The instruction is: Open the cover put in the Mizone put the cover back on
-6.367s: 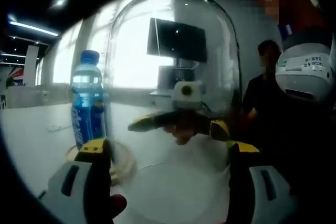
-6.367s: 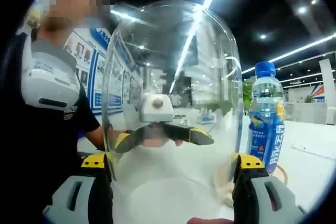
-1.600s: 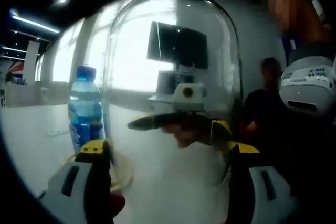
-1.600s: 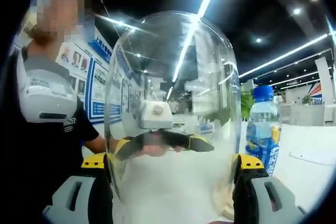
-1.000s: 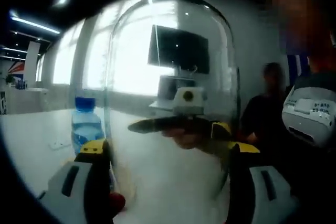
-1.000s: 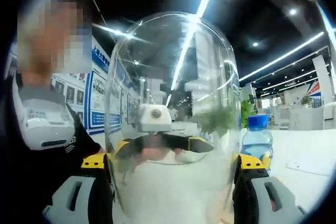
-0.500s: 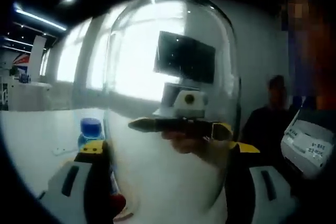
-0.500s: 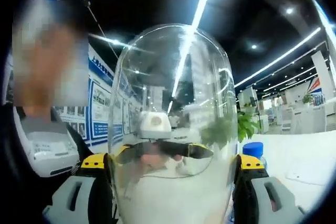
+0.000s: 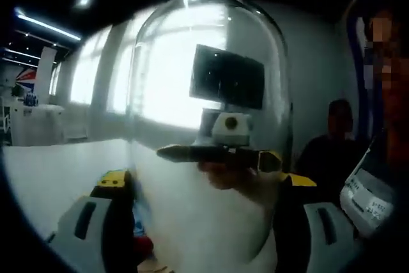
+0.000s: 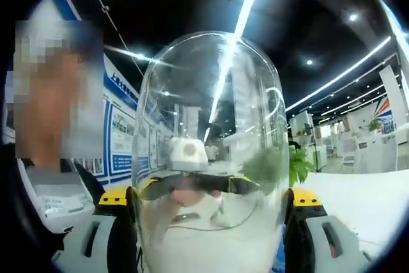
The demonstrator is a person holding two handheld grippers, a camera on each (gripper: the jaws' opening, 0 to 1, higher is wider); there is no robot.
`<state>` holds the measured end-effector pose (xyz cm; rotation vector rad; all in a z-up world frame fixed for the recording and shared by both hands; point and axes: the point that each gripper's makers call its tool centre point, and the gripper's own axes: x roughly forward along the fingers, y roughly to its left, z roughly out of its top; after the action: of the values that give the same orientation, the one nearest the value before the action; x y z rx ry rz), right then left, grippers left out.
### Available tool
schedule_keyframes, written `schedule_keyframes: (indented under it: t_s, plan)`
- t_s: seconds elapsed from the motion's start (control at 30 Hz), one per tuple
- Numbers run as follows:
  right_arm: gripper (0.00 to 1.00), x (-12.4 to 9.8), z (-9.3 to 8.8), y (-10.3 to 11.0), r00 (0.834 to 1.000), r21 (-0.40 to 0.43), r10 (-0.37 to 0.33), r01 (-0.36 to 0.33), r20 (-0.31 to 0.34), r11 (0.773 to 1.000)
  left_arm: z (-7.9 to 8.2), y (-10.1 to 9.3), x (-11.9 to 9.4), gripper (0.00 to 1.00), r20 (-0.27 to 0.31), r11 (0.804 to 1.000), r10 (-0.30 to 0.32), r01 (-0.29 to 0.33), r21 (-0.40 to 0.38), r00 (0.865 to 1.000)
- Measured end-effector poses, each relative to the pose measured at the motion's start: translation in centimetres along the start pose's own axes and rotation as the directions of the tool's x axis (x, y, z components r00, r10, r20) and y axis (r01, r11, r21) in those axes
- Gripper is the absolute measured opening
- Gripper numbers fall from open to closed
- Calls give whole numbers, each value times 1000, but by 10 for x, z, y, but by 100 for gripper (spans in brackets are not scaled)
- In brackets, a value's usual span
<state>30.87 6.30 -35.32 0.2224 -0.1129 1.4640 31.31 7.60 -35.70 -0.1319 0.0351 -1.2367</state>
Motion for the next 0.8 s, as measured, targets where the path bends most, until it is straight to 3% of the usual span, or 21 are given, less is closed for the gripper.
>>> schedule_keyframes:
  t_s: [0.27, 0.47, 0.6, 0.8]
  plan:
    - [90, 8, 20, -16, 1000, 29, -7, 6, 19, 1000, 30, 13, 4, 82, 36, 1000, 7, -7, 8, 999]
    - [90, 14, 34, -23, 999, 26, -5, 4, 32, 1000, 58, 19, 6, 82, 85, 998, 2, -7, 61, 996]
    - [90, 17, 39, -28, 999, 13, -10, 9, 33, 1000, 65, 24, 8, 82, 97, 997, -7, -1, 77, 995]
    - [90, 18, 44, -37, 1000, -57, -24, 23, -9, 998, 62, 37, 15, 82, 89, 994, -27, 17, 105, 996]
